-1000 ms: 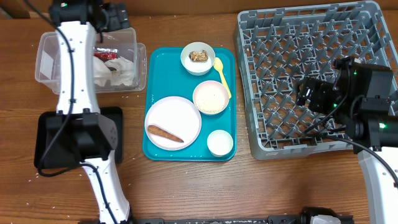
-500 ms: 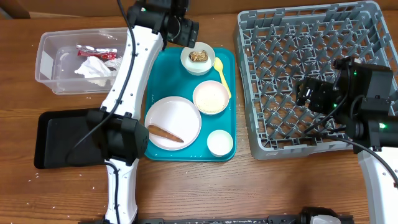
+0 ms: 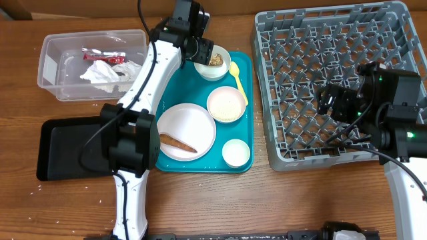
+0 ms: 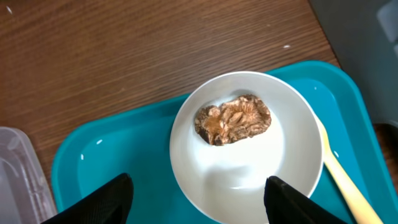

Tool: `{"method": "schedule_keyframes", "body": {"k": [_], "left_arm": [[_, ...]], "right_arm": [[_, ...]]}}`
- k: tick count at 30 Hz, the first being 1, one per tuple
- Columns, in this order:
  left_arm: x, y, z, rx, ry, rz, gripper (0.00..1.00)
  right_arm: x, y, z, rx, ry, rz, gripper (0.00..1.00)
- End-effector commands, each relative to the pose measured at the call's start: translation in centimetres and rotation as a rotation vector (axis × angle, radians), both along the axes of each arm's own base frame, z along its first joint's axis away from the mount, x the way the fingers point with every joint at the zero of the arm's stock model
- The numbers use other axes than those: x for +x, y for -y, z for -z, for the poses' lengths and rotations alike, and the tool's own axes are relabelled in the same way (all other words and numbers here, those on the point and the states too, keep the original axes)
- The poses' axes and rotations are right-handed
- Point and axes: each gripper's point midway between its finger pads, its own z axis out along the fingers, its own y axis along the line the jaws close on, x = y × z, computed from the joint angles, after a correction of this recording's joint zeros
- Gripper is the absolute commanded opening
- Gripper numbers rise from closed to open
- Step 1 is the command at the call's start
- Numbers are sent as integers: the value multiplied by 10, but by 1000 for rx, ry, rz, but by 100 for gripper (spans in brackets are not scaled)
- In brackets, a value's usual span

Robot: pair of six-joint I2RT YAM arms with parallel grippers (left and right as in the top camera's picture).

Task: Sort waste into correct bins and load items into the dishwasher
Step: 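Grasp the white bowl with mushroom using the left gripper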

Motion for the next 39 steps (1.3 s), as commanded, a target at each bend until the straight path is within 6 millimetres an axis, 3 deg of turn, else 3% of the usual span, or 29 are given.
{"method": "schedule_keyframes", "body": {"k": [1, 8, 10, 14, 22, 25, 28, 33, 36, 39], "left_arm": [[-1, -1, 15, -49, -22, -118, 63], [-8, -3, 43, -72, -58, -181, 58], [-10, -4, 50, -73, -63, -187, 50], [-10, -4, 51, -72, -63, -187, 40], [-11, -13, 69, -40, -78, -248, 37], [-12, -14, 81, -47, -103, -277, 27], [-11, -13, 80, -51, -98, -279, 20], [-9, -12, 86, -52, -99, -280, 17], [-11, -13, 92, -51, -111, -288, 5], [-10, -13, 92, -51, -110, -288, 4]], "right_arm": [[3, -2, -13, 1, 34, -10, 100], [3, -2, -13, 1, 36, -10, 100], [4, -2, -13, 1, 39, -10, 100], [4, -2, -13, 1, 38, -10, 100], [5, -2, -15, 0, 46, -10, 100], [5, -2, -14, 0, 45, -10, 100], [5, -1, -15, -1, 47, -10, 100], [5, -1, -15, -3, 46, -8, 100], [5, -1, -14, -3, 45, -8, 100], [5, -1, -14, -3, 45, -8, 100]]}}
